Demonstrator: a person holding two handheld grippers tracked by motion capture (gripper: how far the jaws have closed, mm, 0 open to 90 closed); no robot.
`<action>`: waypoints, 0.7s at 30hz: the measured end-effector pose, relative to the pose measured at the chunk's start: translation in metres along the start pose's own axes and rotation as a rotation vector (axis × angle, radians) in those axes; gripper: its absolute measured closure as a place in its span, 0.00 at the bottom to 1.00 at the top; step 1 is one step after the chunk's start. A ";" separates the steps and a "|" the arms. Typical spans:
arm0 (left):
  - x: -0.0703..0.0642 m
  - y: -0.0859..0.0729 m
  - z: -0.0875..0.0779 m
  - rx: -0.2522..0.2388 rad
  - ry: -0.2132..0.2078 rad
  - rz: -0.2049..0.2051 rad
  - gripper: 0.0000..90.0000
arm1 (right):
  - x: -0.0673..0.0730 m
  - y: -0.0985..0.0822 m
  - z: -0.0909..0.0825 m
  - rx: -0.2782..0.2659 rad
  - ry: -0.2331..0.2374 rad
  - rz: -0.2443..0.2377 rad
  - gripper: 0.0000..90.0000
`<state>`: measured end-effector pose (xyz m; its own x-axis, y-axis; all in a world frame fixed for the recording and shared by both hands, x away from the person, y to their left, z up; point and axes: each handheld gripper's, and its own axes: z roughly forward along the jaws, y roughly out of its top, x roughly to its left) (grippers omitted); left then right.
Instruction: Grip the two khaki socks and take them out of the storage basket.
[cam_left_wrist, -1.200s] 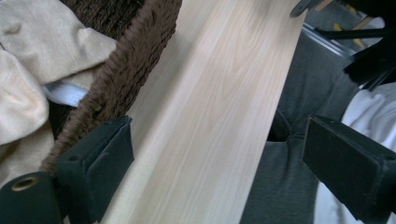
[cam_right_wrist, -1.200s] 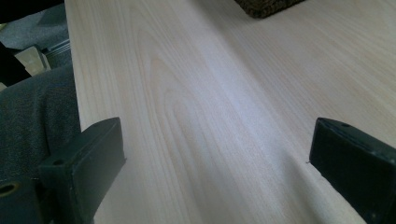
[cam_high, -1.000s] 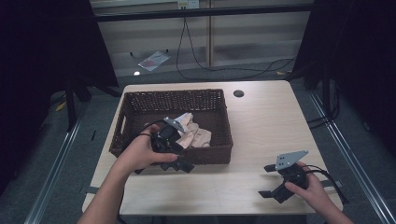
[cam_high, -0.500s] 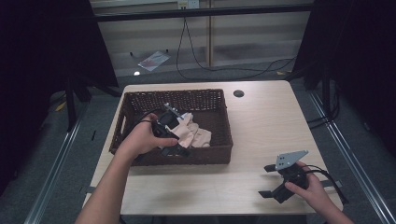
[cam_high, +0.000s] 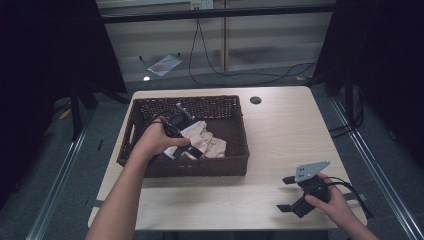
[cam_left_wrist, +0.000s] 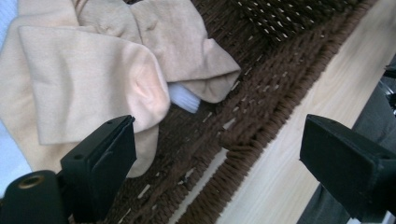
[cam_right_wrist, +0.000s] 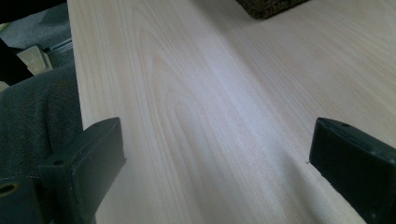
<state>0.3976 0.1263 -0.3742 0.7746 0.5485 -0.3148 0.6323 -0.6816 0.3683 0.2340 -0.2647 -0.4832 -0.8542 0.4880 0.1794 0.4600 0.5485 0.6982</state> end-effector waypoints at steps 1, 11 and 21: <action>0.000 0.000 0.000 0.000 0.000 0.000 0.11 | 0.000 0.000 0.000 0.000 0.000 0.000 0.03; 0.020 0.005 0.009 0.003 0.046 -0.049 0.13 | 0.000 0.000 0.000 -0.008 0.007 -0.004 0.03; 0.036 0.009 0.019 0.013 0.089 -0.060 0.16 | 0.000 0.000 0.000 -0.010 0.009 -0.002 0.03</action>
<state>0.4310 0.1308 -0.3985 0.7339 0.6289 -0.2567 0.6777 -0.6522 0.3397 0.2343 -0.2645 -0.4832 -0.8575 0.4803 0.1842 0.4556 0.5429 0.7055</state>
